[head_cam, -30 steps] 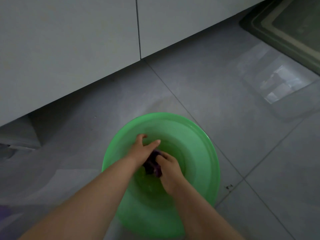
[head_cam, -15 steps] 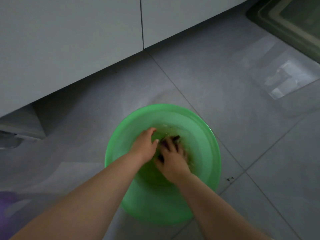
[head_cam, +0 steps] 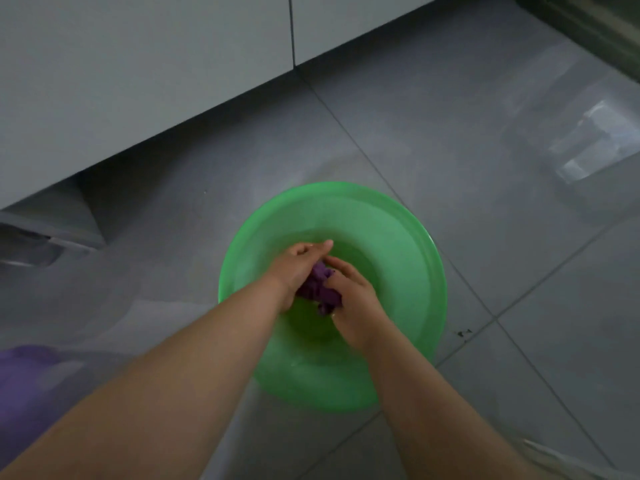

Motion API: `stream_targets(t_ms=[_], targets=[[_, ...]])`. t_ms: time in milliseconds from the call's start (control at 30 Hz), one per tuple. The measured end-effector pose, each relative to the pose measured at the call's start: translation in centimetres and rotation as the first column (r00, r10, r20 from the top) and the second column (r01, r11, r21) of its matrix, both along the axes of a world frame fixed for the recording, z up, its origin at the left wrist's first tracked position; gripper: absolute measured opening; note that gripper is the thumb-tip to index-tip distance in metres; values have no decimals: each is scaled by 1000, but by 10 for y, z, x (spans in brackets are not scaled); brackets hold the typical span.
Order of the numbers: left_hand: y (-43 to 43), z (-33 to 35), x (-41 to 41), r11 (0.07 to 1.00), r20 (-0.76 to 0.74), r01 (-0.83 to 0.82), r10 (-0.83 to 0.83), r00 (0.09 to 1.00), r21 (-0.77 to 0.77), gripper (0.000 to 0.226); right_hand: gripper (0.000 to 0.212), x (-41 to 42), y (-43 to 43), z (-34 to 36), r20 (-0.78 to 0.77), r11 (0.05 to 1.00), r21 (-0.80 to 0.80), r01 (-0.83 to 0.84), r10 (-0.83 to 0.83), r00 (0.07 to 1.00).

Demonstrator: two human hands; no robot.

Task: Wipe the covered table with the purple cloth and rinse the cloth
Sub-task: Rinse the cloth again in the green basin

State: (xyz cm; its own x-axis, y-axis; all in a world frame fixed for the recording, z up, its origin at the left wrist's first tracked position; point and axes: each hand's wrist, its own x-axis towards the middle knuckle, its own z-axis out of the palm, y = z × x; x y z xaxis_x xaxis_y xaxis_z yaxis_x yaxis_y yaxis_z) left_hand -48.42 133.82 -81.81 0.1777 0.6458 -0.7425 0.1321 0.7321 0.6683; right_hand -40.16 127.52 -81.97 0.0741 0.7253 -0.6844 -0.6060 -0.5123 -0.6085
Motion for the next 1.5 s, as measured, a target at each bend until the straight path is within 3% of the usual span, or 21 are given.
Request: stream_targets(t_ms=[33, 100, 167, 200, 267, 300, 367, 400, 433, 500, 567, 633, 700, 767, 833, 1000, 1133, 1233, 1300, 1400, 1500], targets=[[2, 1, 0, 998, -17, 12, -11, 1000, 62, 13, 19, 3, 2, 5, 17, 999, 7, -35, 35, 999], [4, 2, 3, 967, -156, 114, -79, 985, 229, 7, 15, 13, 10, 9, 335, 978, -17, -206, 200, 921], [5, -1, 5, 904, -338, 262, -144, 930, 337, 12, 19, 22, 16, 5, 735, 937, -100, -334, 296, 611], [5, -3, 4, 866, -420, 350, -186, 888, 357, 20, 29, 27, 16, 0, 846, 926, -161, -342, 308, 436], [1, -9, 1, 727, -618, 611, -332, 713, 314, 40, 44, 30, 11, -4, 892, 889, -301, -345, 390, 228], [-2, -12, 0, 627, -710, 738, -399, 580, 251, 48, 49, 29, 6, -8, 869, 805, -400, -439, 485, 97], [-9, -19, -4, 511, -797, 848, -450, 404, 141, 54, 54, 21, -7, -20, 784, 478, -560, -677, 569, -248], [-12, -23, -6, 503, -799, 857, -467, 378, 111, 53, 53, 21, -12, -25, 758, 345, -591, -729, 546, -357], [-14, -27, -8, 508, -786, 855, -484, 384, 105, 53, 50, 24, -14, -31, 758, 322, -596, -736, 530, -382], [-15, -34, -10, 597, -676, 787, -517, 525, 154, 54, 46, 28, -15, -36, 831, 579, -499, -645, 530, -168], [-16, -32, -6, 787, -442, 589, -470, 764, 181, 55, 39, 20, -15, -36, 855, 853, -307, -422, 442, 271], [-18, -27, 1, 900, -269, 416, -371, 889, 132, 55, 27, 5, -13, -24, 603, 976, -149, -161, 219, 767], [-18, -20, 5, 945, -169, 319, -303, 938, 77, 54, 21, -6, -7, -12, 211, 991, -104, 90, -67, 975], [-14, -9, 6, 980, -51, 200, -199, 979, 16, 55, 17, -10, 0, -2, -143, 956, -92, 280, -291, 946], [-8, 1, 8, 997, 44, 71, -71, 996, 9, 41, 13, -9, 6, 6, -300, 934, -84, 346, -355, 885], [3, 19, 22, 955, -49, -13, 29, 998, 297, 31, 43, 15, 9, 13, -276, 979, -74, 190, -203, 939], [2, 40, 32, 965, 156, 122, -161, 975, 232, 36, 75, 25, -1, 14, -413, 985, -64, -162, 122, 903], [1, 50, 34, 923, 163, 269, -321, 933, 277, 12, 88, 25, 0, 18, -536, 994, 96, -58, 101, 838], [4, 53, 34, 907, 202, 317, -378, 904, 278, 7, 81, 30, 5, 18, -510, 984, 179, 19, 76, 857], [11, 60, 33, 903, 324, 335, -412, 852, 269, 23, 73, 40, 14, 24, -412, 958, 282, -53, 171, 895], [20, 67, 28, 870, 327, 369, -470, 820, 326, 21, 41, 42, 18, 33, -264, 959, 242, -145, 209, 941]])
